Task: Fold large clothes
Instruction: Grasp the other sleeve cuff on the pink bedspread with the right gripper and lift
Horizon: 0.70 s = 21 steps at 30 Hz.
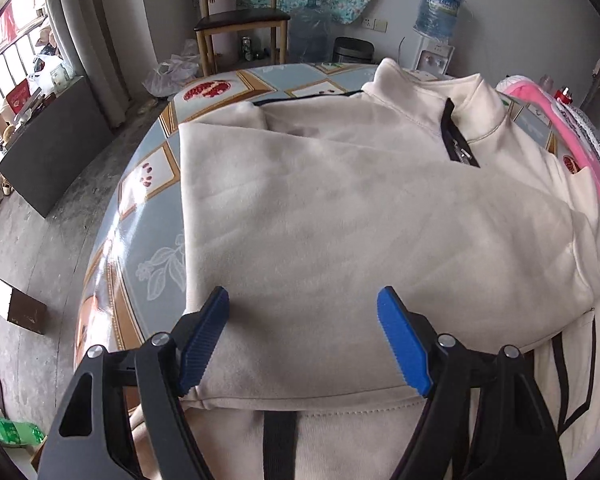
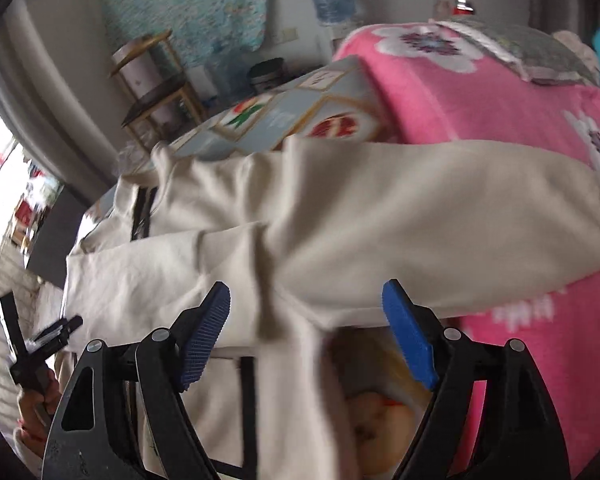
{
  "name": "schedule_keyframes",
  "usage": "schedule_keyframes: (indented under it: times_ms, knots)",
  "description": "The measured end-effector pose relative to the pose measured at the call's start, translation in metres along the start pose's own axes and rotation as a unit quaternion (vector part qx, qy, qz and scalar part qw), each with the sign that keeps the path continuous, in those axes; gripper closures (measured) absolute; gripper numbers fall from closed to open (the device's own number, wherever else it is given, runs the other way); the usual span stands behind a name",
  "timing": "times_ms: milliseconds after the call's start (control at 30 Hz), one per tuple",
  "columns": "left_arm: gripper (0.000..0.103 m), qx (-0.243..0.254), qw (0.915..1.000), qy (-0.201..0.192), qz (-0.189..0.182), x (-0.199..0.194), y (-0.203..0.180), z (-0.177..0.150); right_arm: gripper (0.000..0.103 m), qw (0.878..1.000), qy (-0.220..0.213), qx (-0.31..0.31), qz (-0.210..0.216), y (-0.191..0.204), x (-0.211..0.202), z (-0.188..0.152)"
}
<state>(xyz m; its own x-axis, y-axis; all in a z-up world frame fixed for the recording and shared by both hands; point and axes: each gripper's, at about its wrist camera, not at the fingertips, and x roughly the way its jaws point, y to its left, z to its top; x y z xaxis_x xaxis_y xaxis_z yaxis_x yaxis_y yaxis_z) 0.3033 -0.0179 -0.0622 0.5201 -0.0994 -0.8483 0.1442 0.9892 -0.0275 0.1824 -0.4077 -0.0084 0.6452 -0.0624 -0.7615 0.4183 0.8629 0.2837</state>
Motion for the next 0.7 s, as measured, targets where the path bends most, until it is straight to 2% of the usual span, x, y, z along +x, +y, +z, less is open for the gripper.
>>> schedule_keyframes:
  times_ms: [67, 167, 333, 500, 700]
  knots:
    - [0.028, 0.010, 0.9998, -0.009, 0.011, 0.004, -0.003, -0.004, 0.027, 0.997, -0.013, 0.077, -0.015, -0.058, -0.015, 0.010]
    - [0.027, 0.017, 0.9995, -0.018, 0.018, 0.005, -0.006, -0.005, 0.027, 0.982, -0.026, 0.184, -0.029, -0.140, -0.030, 0.018]
    - [0.025, 0.006, 0.9997, -0.017, 0.014, 0.007, -0.005, -0.004, 0.027, 0.954, -0.055, 0.292, -0.037, -0.241, -0.039, 0.022]
    - [0.024, -0.001, 0.9997, -0.017, 0.017, 0.007, -0.005, -0.004, 0.037, 0.928, -0.058, 0.367, -0.006, -0.300, -0.024, 0.023]
    - [0.024, -0.006, 0.9997, -0.012, 0.019, 0.007, -0.006, -0.002, 0.053, 0.910, -0.045, 0.412, 0.003, -0.326, 0.001, 0.014]
